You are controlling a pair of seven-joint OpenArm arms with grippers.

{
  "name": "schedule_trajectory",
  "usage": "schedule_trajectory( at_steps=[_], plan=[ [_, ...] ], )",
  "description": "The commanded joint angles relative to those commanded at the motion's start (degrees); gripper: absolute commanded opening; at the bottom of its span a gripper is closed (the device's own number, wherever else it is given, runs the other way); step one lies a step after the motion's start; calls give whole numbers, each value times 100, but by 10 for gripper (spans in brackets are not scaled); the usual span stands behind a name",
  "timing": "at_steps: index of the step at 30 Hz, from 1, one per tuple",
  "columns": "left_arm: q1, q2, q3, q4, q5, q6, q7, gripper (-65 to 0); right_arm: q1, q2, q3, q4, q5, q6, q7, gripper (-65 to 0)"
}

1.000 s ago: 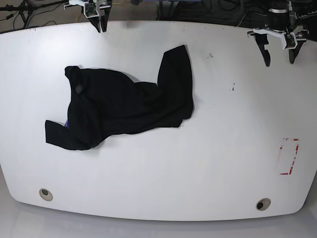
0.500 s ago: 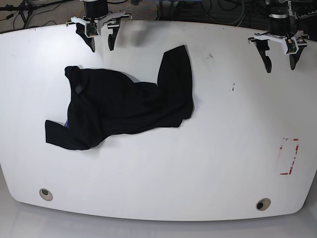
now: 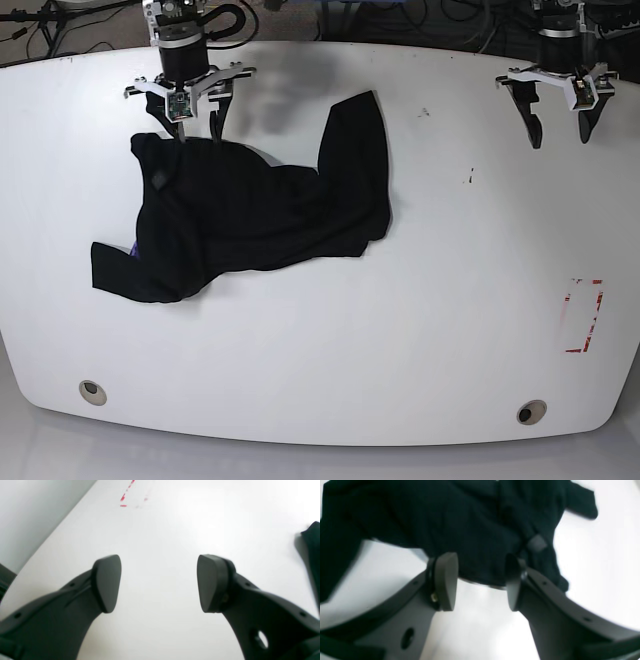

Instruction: Fold the T-shirt properly

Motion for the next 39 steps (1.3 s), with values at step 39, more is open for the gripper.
schedule_trajectory(
  at_steps=[39],
  plan=[
    [-536,2,109,-97,46,25,78,-212,1968,497,-1319,-180,-86,390,-1009,-113]
  ],
)
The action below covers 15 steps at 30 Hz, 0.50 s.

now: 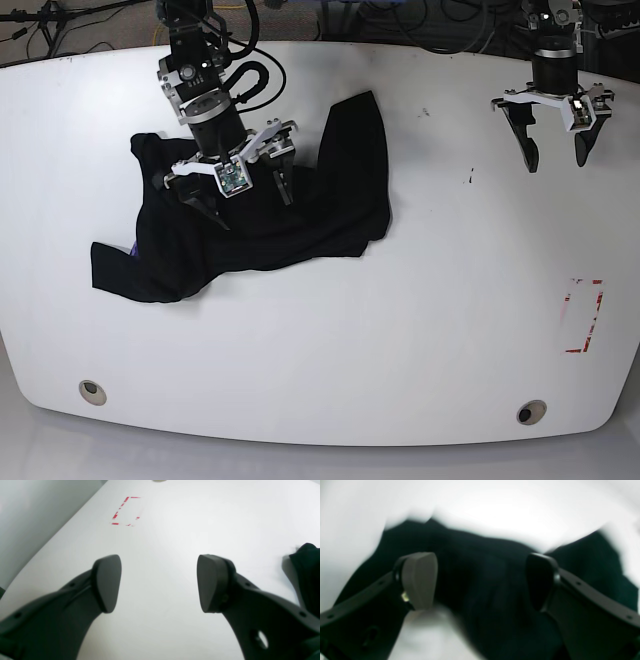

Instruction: Fold the T-shirt properly

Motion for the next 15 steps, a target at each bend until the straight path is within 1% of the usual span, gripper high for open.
schedule_trajectory(
  at_steps=[2,4,10,14,15],
  plan=[
    [4,3,-1,5,5,-2,-2,-211,110,9,11,-41,28,19,-6,-113],
    [-14,26,-2,14,3,-1,24,-210,142,122,-109,-27,295,197,8,-120],
    [-29,24,27,-4,20,3,44,-209,57,307,-172,28,830,451,53,-123],
    [-31,27,41,-9,16,-5,41,-210,66,411,-196,31,1069,542,61,-126],
    [-51,24,35,-10,15,-7,26,-210,68,488,-266,22,1095,529,86,-126]
  ],
)
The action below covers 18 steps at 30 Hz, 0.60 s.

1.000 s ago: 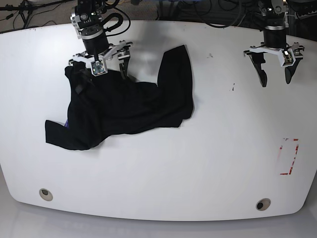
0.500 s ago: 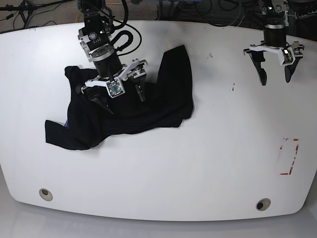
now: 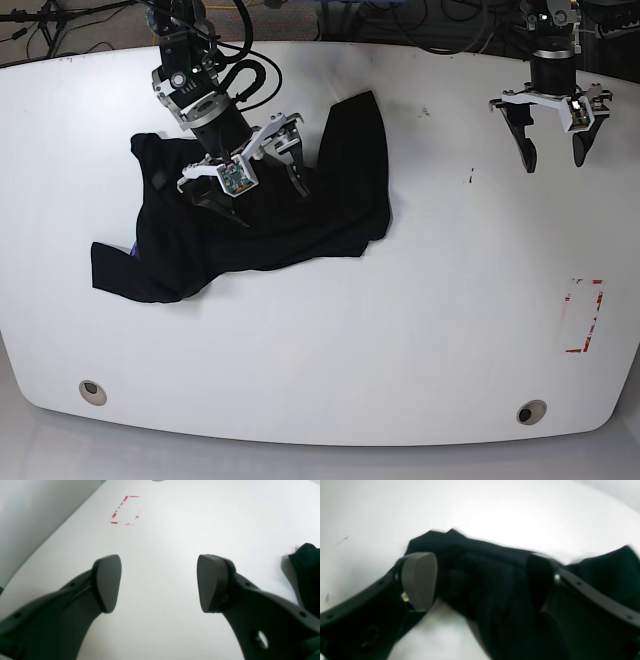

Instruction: Fold the T-shirt properly

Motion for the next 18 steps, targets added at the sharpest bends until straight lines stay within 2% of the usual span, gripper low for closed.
schedule_trajectory(
  at_steps=[5,13,18],
  plan=[
    [-16,-1,-25,6,-11,-6,-23,-209,38,163,-198,-83,-94,-161,9,-127],
    [-27,9,-52,9,3,-9,-30,-209,164,267,-440,-362,-399,-629,10,-128],
    [-75,1,-48,-4,-14,-22,-17,-208,369,381,-264,-928,-130,-603,-18,-128]
  ],
)
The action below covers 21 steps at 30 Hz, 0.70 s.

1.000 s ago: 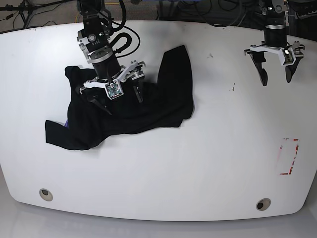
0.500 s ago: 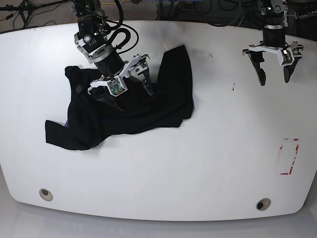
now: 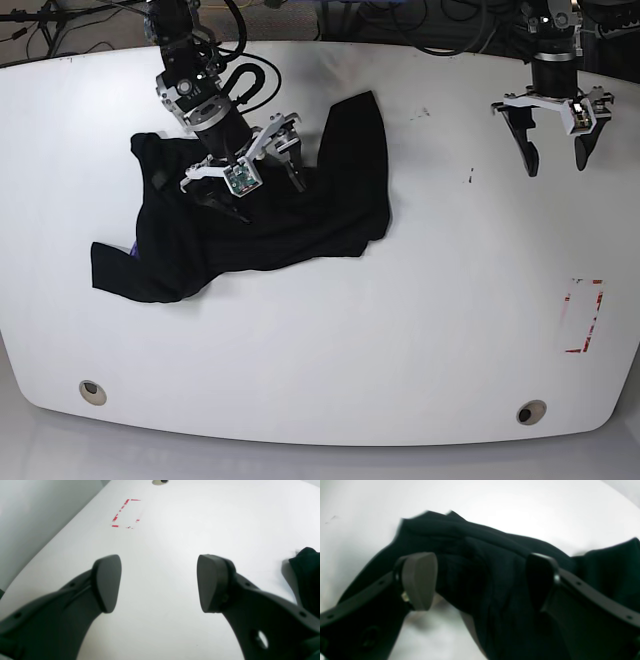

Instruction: Fold the T-shirt properly

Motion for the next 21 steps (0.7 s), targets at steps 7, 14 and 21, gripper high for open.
schedule_trajectory(
  at_steps=[7,14,21],
  plan=[
    [-25,-1,10,-3,7,10,8,-208,303,74,334,-482,748,99,-318,-131],
    [-33,-12,6,-11,24,17,13,-209,582,218,421,-747,1501,181,-489,-124],
    [-32,-19,-2,-11,20,16,8,-209,560,279,286,-623,1674,248,-465,-123]
  ],
)
